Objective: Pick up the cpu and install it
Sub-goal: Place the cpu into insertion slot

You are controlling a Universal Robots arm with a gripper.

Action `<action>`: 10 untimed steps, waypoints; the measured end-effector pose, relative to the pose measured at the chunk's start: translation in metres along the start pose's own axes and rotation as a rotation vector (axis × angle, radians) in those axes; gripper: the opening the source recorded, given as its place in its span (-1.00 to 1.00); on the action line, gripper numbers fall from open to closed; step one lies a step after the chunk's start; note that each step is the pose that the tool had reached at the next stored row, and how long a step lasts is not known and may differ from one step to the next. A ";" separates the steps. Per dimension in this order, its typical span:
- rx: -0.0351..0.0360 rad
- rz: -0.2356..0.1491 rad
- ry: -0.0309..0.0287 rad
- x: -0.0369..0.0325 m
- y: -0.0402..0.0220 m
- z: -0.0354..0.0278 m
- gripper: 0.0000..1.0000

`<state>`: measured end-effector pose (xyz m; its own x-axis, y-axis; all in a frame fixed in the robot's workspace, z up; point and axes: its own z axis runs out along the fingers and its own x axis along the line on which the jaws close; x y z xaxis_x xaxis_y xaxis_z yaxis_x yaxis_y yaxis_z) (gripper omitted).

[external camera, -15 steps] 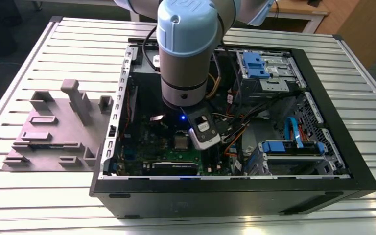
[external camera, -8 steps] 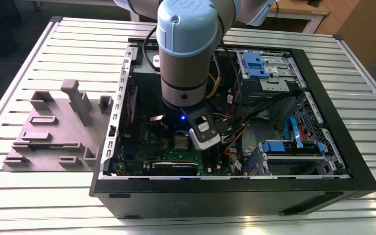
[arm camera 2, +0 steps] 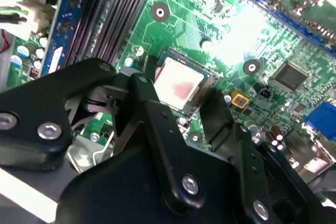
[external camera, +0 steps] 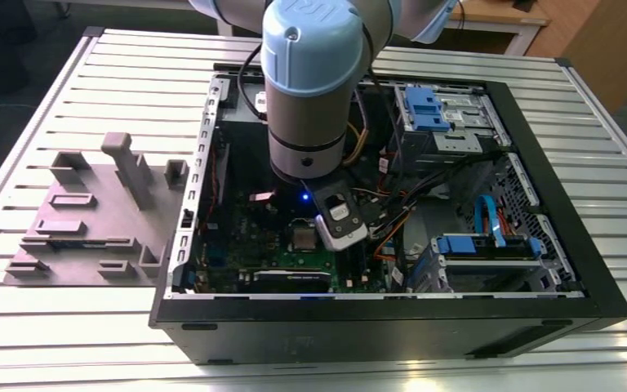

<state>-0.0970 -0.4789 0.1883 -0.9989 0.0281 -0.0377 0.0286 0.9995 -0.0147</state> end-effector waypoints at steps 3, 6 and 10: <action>0.0002 0.000 0.0001 0.0000 0.0000 -0.0001 0.21; 0.0002 0.000 0.0001 0.0000 0.0000 0.0000 0.21; 0.0003 0.000 0.0003 0.0001 0.0000 0.0000 0.18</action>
<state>-0.0971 -0.4790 0.1883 -0.9989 0.0281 -0.0374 0.0287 0.9995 -0.0150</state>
